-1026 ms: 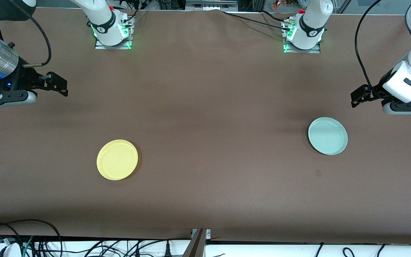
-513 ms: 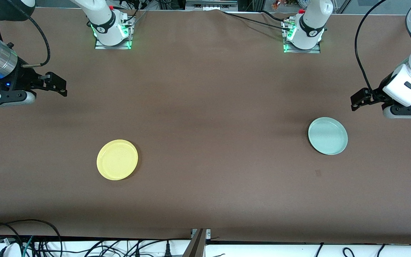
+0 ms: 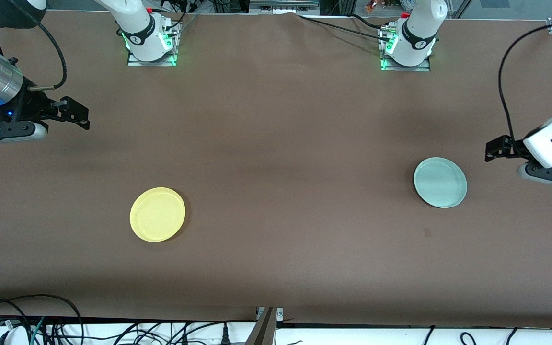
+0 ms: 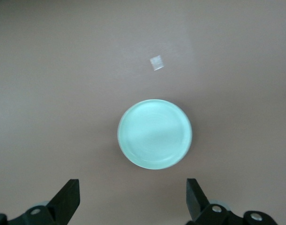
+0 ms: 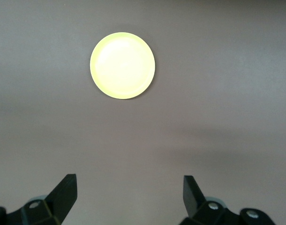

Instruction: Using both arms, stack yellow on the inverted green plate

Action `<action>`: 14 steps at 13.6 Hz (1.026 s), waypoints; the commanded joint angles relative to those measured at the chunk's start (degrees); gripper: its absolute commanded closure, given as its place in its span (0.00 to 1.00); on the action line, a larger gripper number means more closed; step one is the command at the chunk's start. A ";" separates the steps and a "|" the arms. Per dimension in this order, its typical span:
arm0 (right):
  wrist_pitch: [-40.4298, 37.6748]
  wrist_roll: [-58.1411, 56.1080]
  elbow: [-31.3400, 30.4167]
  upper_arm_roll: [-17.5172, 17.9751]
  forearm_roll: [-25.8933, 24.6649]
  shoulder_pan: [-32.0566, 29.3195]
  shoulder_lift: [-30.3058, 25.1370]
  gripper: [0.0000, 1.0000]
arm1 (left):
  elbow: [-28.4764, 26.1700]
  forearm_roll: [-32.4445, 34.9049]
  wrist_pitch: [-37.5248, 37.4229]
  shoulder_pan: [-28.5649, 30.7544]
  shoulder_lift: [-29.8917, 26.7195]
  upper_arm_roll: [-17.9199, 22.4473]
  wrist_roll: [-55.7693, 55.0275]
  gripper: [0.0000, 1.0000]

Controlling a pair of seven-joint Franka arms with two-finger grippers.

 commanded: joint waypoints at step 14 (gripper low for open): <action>5.83 -0.57 0.17 0.06 0.06 -0.64 4.45 0.00 | -19.53 1.17 38.71 5.24 14.20 -0.15 21.53 0.00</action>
